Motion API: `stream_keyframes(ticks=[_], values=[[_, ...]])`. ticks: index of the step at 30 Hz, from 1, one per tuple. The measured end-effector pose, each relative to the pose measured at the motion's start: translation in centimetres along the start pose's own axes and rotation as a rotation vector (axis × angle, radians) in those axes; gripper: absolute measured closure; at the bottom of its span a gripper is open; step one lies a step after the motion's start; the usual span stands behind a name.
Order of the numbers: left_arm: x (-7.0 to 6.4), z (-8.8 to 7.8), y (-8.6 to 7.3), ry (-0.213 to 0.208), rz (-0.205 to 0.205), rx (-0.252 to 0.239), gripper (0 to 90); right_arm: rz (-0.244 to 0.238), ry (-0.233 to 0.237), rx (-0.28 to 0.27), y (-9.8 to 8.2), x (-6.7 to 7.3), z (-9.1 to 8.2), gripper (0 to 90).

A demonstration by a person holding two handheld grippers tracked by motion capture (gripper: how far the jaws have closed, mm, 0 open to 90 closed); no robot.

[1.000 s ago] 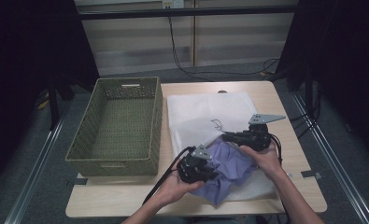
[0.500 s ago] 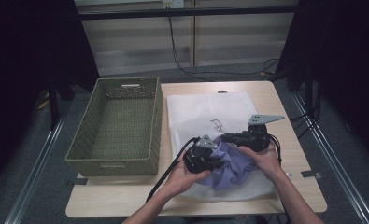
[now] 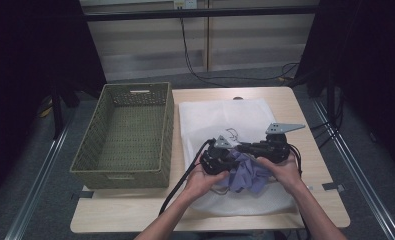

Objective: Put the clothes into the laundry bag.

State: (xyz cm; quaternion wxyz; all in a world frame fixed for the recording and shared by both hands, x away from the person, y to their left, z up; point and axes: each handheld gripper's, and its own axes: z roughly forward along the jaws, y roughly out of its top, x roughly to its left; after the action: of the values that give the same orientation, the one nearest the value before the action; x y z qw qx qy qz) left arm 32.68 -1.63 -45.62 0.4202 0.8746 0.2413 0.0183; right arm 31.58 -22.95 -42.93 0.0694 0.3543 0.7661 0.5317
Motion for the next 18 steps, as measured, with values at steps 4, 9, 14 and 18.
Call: stream_keyframes(ticks=[4, 9, 14, 18], values=[[0.1, 0.6, -0.4, 0.014, 0.009, 0.018, 84.7, -0.001, 0.004, 0.016, -0.2, 0.0, 0.2, 86.4], [0.5, 1.4, -1.5, 0.019, 0.01, 0.03, 84.5, -0.01, 0.0, 0.048, -0.6, 0.1, 0.5, 85.7], [0.6, 1.7, -2.2, 0.043, 0.028, 0.036, 83.9, -0.019, 0.005, 0.08, -1.2, 0.3, 0.9, 85.4], [0.6, 1.7, -2.3, 0.053, 0.039, 0.04, 81.7, -0.015, 0.008, 0.096, -1.7, 0.2, 1.0, 84.3]])
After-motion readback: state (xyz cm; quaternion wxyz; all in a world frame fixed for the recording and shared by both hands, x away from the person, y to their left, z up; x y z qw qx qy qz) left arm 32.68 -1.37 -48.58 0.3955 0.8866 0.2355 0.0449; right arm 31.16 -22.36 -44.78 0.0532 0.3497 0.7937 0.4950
